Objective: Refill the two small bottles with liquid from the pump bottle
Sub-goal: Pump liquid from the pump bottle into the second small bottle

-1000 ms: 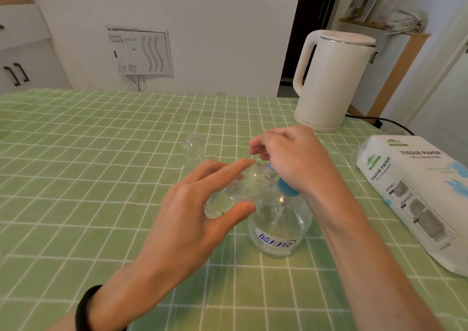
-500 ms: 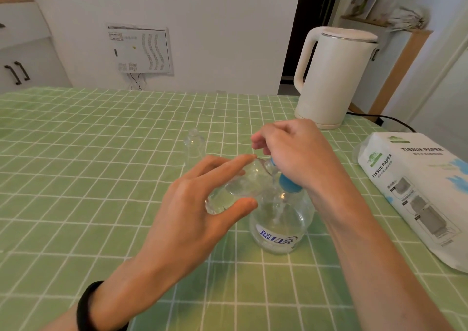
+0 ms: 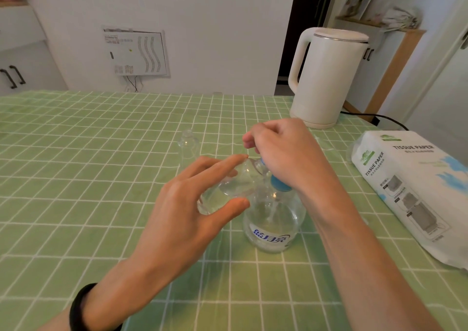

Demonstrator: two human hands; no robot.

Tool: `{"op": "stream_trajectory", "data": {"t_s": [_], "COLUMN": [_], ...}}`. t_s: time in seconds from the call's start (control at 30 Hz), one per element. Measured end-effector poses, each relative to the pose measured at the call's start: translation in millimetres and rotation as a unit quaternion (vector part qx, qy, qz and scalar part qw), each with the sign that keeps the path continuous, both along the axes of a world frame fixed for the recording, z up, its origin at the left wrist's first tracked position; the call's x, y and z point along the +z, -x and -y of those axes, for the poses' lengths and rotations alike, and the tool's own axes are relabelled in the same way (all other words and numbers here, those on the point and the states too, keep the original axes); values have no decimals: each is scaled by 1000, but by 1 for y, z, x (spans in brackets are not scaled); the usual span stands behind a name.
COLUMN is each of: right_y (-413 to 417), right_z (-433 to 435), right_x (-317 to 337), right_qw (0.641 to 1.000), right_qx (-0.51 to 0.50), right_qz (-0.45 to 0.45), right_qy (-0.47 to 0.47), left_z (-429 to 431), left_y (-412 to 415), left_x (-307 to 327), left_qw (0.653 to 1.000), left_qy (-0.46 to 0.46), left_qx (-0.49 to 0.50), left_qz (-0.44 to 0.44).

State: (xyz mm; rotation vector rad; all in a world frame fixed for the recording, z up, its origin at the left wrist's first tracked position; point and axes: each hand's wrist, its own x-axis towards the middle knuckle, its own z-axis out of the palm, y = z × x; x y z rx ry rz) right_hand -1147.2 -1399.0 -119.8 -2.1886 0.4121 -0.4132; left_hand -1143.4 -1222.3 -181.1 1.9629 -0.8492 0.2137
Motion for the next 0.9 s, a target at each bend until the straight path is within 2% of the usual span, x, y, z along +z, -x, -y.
{"op": "stream_trajectory", "data": {"t_s": [0.3, 0.53, 0.9], "right_y": [-5, 1, 0], "right_z": [3, -3, -3], "right_x": [-5, 2, -3], "right_qw": [999, 1000, 1000], "right_qx": [3, 4, -17], "right_qz": [-33, 8, -6], "right_qy": [-25, 9, -13], "left_z": [0, -1, 0], "left_y": [-2, 1, 0], "left_x": [0, 3, 2], "left_qw": [1000, 1000, 1000], "left_qy": [-12, -8, -17], "left_qx": [-5, -2, -2], "left_qz": [-5, 4, -7]}}
